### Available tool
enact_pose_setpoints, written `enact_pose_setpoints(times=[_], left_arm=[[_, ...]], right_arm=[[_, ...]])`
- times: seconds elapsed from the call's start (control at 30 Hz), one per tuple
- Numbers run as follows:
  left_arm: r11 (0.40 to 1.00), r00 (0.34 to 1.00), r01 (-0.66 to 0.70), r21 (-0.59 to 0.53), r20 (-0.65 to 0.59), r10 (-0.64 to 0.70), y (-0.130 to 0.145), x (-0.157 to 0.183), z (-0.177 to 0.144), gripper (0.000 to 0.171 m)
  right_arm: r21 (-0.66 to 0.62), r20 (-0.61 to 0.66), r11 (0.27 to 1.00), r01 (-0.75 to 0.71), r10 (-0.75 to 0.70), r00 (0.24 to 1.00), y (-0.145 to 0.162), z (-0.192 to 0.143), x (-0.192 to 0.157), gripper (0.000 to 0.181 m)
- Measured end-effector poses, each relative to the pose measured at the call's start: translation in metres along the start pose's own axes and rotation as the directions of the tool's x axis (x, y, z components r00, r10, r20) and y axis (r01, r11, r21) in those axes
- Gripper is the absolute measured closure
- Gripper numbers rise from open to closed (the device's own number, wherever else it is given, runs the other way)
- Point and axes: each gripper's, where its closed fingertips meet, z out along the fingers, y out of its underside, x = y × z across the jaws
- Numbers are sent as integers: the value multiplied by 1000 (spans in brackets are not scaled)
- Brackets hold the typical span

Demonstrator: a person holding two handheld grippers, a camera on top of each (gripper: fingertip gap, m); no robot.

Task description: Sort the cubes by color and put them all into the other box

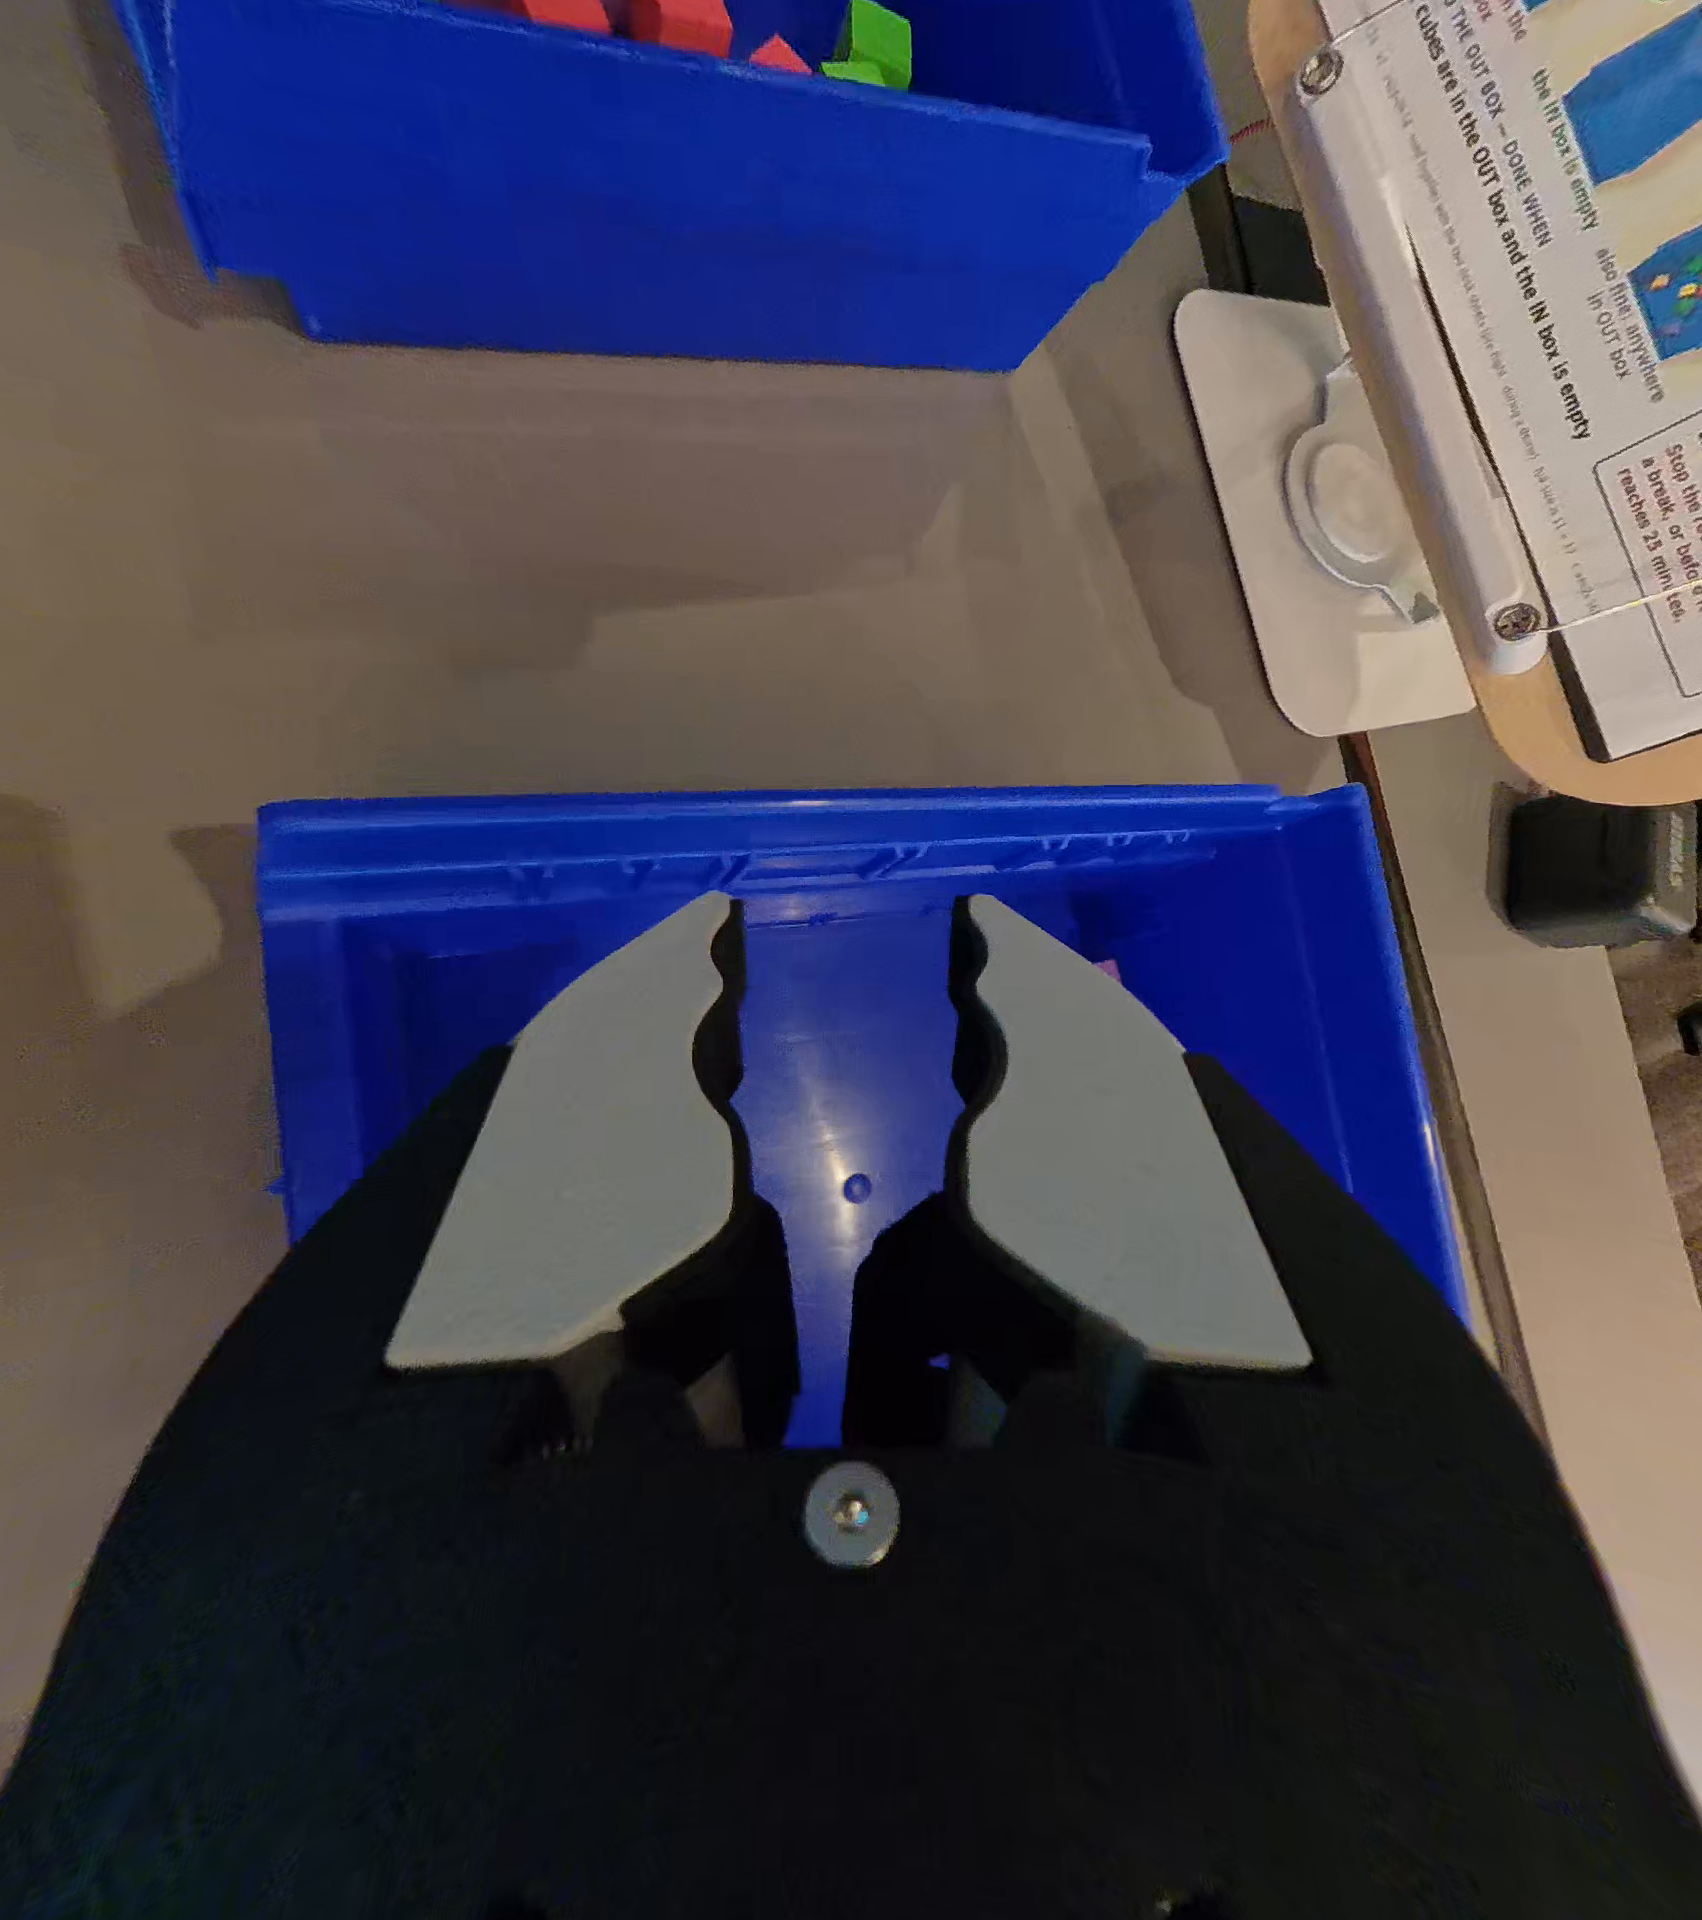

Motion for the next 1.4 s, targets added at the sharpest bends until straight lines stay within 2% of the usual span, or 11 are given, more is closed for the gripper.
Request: enact_pose_setpoints(times=[0.2, 0.43, 0.5, 0.67, 0.77, 0.83, 0.9, 0.97, 1.03, 1.2, 1.4], left_arm=[[994, 995, -83, -69, -52, 80, 3, 4, 20, 129], [991, 990, -93, -96, -111, 82, 1, 11, 34, 129], [990, 988, -89, -109, -135, 74, 2, 13, 37, 139], [994, 994, -47, -98, -104, 37, 3, 5, 32, 141], [993, 987, 93, 72, -141, -83, -7, 2, 5, 141], [913, 929, 256, 319, -341, -141, -35, 19, -34, 141], [742, 798, 442, 505, -599, -67, -65, 42, -89, 141], [569, 621, 601, 561, -776, 108, -85, 63, -147, 141], [492, 486, 679, 545, -836, 256, -93, 82, -185, 141], [531, 337, 677, 510, -856, 392, -111, 132, -218, 141], [555, 313, 640, 531, -840, 444, -126, 156, -232, 141]], right_arm=[[10, -17, 1000, 1, -1, 1000, -1, -7, -7, 144], [-3, -27, 1000, 9, -10, 1000, -2, -7, -10, 145], [-2, -32, 1000, 12, -12, 999, -4, -8, -11, 145], [17, -45, 999, 39, -38, 998, -15, -10, -16, 146], [89, -67, 993, 76, -70, 995, -36, -11, -26, 148], [193, -120, 972, 136, -114, 986, -61, -11, -35, 148], [308, -157, 931, 197, -155, 975, -90, -8, -51, 148], [354, -219, 894, 275, -207, 954, -113, -1, -63, 146], [383, -258, 862, 334, -247, 934, -133, 5, -73, 143], [467, -269, 808, 359, -257, 928, -174, 5, -87, 124], [553, -267, 748, 367, -258, 929, -201, -11, -101, 134]])
